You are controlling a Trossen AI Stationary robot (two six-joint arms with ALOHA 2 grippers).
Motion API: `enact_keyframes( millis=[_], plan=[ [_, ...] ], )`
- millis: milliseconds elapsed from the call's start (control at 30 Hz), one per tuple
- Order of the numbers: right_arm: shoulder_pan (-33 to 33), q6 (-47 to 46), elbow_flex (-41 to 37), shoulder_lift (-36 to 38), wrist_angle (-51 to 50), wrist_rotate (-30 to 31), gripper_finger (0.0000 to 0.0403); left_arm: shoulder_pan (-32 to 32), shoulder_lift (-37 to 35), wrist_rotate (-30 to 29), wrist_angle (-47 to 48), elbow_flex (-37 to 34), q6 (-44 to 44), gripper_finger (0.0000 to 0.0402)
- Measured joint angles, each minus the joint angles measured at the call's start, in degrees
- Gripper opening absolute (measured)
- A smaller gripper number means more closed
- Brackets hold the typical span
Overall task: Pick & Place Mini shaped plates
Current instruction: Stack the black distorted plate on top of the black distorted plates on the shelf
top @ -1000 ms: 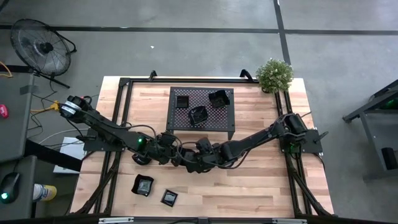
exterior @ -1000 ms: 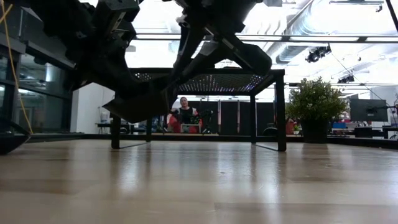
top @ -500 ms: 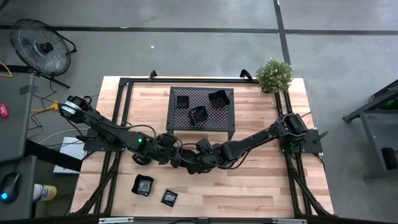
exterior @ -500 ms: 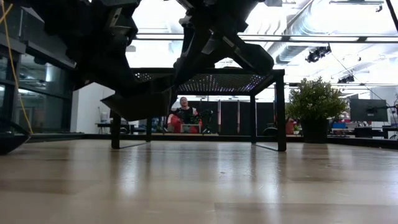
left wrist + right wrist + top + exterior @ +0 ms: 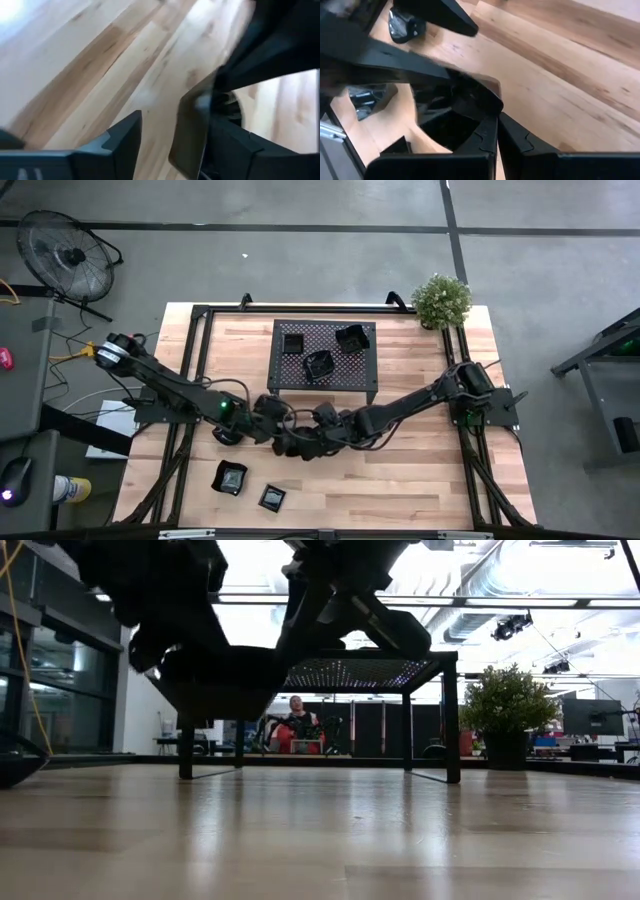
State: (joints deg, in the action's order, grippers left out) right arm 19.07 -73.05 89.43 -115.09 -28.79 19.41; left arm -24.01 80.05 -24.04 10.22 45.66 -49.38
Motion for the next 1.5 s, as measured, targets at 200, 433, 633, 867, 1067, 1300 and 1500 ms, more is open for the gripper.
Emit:
enact_keyframes(
  millis=[200,433,633,867,1067,1300,1500],
  plan=[
    [-0.04,0.07,0.00,0.00,-0.84,-2.08,0.0000,0.00,-2.04,0.77,7.63,5.24,7.52,0.0213],
    [-0.04,0.06,0.00,1.55,-2.13,-4.91,0.0000,0.00,-5.53,-0.95,22.34,11.40,9.10,0.0213],
    [-0.17,1.45,0.00,6.61,-6.93,-4.80,0.0000,0.00,-11.33,-2.14,23.03,10.49,9.09,0.0213],
    [-1.94,4.66,0.00,14.41,-12.45,-4.78,0.0000,0.00,-16.92,-2.70,22.67,7.87,9.22,0.0213],
    [-5.88,9.86,0.00,21.87,-16.84,-6.55,0.0000,0.00,-21.11,-2.63,17.63,3.19,8.72,0.0213],
    [-15.01,17.60,0.02,29.91,-22.26,-11.30,0.0000,0.00,-24.73,-1.17,7.18,-1.81,8.64,0.0213],
    [-26.46,24.72,0.02,33.39,-26.32,-21.11,0.0000,-0.02,-26.18,-0.24,6.27,-2.09,9.93,0.0213]
  ],
)
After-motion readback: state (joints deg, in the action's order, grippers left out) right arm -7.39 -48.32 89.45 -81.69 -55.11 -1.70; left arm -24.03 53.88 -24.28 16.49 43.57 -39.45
